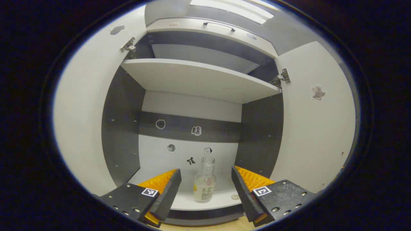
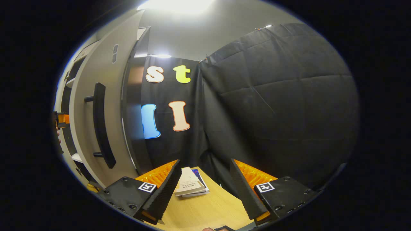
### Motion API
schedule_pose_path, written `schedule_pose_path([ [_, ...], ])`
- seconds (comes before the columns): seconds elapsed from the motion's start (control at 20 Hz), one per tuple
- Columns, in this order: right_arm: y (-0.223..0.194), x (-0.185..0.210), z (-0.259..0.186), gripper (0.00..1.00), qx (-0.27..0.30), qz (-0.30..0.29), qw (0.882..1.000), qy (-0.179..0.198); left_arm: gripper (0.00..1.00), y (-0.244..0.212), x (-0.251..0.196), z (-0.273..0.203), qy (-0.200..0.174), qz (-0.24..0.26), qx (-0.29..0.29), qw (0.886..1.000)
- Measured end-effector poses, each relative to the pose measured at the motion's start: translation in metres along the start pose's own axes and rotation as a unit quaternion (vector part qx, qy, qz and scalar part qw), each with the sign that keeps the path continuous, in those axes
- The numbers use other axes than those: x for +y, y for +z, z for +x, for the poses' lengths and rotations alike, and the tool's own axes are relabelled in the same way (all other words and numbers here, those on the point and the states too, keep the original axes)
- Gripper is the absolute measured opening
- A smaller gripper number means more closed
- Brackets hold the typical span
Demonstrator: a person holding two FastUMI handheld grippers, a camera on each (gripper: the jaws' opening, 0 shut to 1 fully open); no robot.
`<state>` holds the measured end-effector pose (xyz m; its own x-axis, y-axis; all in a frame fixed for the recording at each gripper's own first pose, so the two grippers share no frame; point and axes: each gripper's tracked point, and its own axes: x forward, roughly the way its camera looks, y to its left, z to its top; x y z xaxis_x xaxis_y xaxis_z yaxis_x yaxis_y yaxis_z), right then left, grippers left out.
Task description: Grasp the bottle in the cabinet with the left hand and place it on the coaster, then close the right door with the right hand and the left door with the left hand.
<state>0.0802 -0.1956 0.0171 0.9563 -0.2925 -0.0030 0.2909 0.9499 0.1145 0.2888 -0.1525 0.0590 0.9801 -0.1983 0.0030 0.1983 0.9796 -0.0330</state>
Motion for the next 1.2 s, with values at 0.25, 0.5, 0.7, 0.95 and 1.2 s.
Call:
schedule_pose_path([
  [0.25, -0.002, -0.013, 0.012, 0.97, -0.003, -0.005, 1.0, -0.025, 0.91, -0.012, 0.004, 0.042, 0.014, 0.045, 0.006, 0.999],
  [0.5, -0.005, -0.023, 0.028, 0.97, 0.0, -0.001, 0.999, -0.042, 0.91, -0.031, -0.003, 0.071, -0.001, 0.045, 0.025, 0.999],
  [0.7, -0.01, -0.02, 0.038, 0.97, 0.005, -0.004, 0.999, -0.043, 0.9, -0.044, -0.001, 0.092, -0.006, 0.037, 0.039, 0.999],
  [0.95, -0.014, -0.015, 0.05, 0.96, 0.008, -0.006, 0.999, -0.046, 0.72, -0.052, -0.002, 0.111, -0.014, 0.043, 0.05, 0.998],
  [1.2, -0.018, -0.014, 0.055, 0.95, 0.008, -0.006, 0.999, -0.048, 0.42, -0.056, -0.009, 0.117, -0.031, 0.019, 0.058, 0.998],
])
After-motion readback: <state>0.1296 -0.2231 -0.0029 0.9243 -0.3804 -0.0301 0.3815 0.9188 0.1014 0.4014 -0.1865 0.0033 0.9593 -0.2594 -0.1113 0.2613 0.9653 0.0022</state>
